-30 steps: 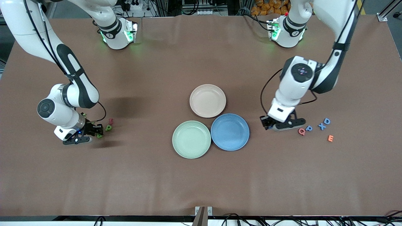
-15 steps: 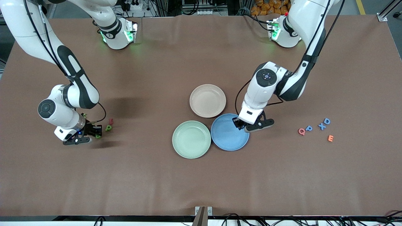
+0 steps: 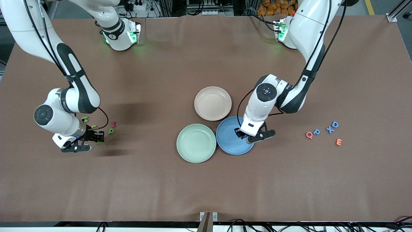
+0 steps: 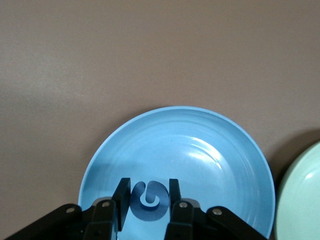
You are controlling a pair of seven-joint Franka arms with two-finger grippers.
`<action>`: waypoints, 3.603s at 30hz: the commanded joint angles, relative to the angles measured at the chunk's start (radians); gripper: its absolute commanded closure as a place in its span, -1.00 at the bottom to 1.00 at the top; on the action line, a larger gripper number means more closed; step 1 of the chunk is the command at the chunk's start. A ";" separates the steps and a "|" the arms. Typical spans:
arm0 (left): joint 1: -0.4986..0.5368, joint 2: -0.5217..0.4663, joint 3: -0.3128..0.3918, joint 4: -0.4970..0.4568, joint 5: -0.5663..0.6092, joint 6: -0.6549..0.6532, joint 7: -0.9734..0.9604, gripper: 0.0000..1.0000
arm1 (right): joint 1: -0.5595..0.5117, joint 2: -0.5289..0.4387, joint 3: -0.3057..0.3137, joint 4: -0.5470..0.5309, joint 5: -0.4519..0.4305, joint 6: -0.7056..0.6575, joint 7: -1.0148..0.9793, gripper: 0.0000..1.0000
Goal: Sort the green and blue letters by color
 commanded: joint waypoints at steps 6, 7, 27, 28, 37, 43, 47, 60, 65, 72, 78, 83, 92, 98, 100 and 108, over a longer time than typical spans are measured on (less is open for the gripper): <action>0.002 0.025 -0.010 0.033 0.024 -0.019 -0.038 0.13 | 0.223 -0.031 0.010 0.206 -0.004 -0.231 0.397 1.00; 0.002 0.025 -0.010 0.033 0.025 -0.017 -0.038 -0.94 | 0.246 -0.028 0.010 0.217 -0.002 -0.231 0.432 1.00; 0.133 -0.060 -0.030 -0.068 0.231 -0.020 -0.006 -1.00 | 0.567 0.161 0.010 0.452 -0.004 -0.228 0.956 1.00; 0.147 -0.067 -0.030 -0.082 0.243 -0.020 0.010 -1.00 | 0.577 0.173 0.010 0.469 -0.004 -0.227 0.980 1.00; 0.300 -0.135 -0.032 -0.217 0.252 -0.020 0.316 -1.00 | 0.642 0.255 0.010 0.574 -0.008 -0.219 1.101 1.00; 0.416 -0.178 -0.032 -0.258 0.252 -0.020 0.535 -1.00 | 0.646 0.281 0.010 0.593 -0.008 -0.219 1.118 0.91; 0.502 -0.209 -0.032 -0.283 0.252 -0.020 0.711 -1.00 | 0.656 0.298 0.010 0.601 -0.007 -0.196 1.195 -0.05; 0.680 -0.199 -0.033 -0.310 0.252 -0.011 1.031 -1.00 | 0.677 0.285 0.009 0.601 -0.011 -0.217 1.198 -1.00; 0.711 -0.199 -0.032 -0.324 0.252 -0.005 1.089 -1.00 | 0.666 0.281 0.009 0.601 -0.011 -0.228 1.197 -1.00; 0.711 -0.199 -0.024 -0.369 0.251 0.030 1.092 -1.00 | 0.625 0.250 0.006 0.602 -0.005 -0.302 1.120 -1.00; 0.713 -0.193 -0.021 -0.422 0.251 0.105 1.094 -1.00 | 0.556 0.189 0.012 0.601 -0.002 -0.420 1.088 -1.00; 0.713 -0.183 -0.019 -0.425 0.251 0.116 1.097 -1.00 | 0.521 0.132 0.003 0.581 -0.004 -0.546 1.089 -1.00; 0.725 -0.175 -0.004 -0.421 0.254 0.118 1.150 -1.00 | 0.343 -0.046 0.044 0.348 -0.001 -0.538 0.958 -1.00; 0.734 -0.166 -0.004 -0.415 0.258 0.118 1.160 -1.00 | 0.281 -0.144 0.050 0.190 -0.001 -0.475 0.890 -0.91; 0.734 -0.161 -0.004 -0.412 0.258 0.119 1.160 -1.00 | 0.261 -0.175 0.052 0.133 -0.001 -0.442 0.858 -0.89; 0.751 -0.134 -0.003 -0.410 0.255 0.159 1.196 -1.00 | 0.194 -0.252 0.061 -0.051 -0.001 -0.290 0.789 -0.85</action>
